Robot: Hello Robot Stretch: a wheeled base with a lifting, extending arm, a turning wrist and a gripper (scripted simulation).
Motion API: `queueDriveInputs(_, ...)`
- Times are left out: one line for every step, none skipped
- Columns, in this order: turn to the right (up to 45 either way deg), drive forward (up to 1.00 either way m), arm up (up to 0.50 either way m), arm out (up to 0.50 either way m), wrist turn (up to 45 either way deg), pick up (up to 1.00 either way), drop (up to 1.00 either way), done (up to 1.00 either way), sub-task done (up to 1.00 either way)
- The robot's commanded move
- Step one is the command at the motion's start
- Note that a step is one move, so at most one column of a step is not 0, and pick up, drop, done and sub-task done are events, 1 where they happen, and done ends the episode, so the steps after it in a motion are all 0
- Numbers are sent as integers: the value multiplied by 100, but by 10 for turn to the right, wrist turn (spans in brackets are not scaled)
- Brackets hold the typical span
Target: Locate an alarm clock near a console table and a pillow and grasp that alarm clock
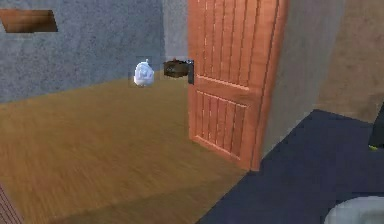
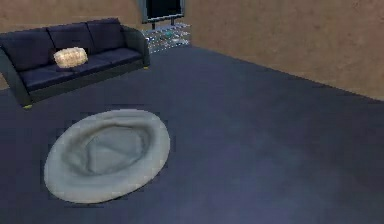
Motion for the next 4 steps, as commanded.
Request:
queueDriveInputs(0,65,0,0,0,0,0,0,0)
queueDriveInputs(-450,0,0,0,0,0,0,0,0)
queueDriveInputs(-30,0,0,0,0,0,0,0,0)
queueDriveInputs(0,100,0,0,0,0,0,0,0)
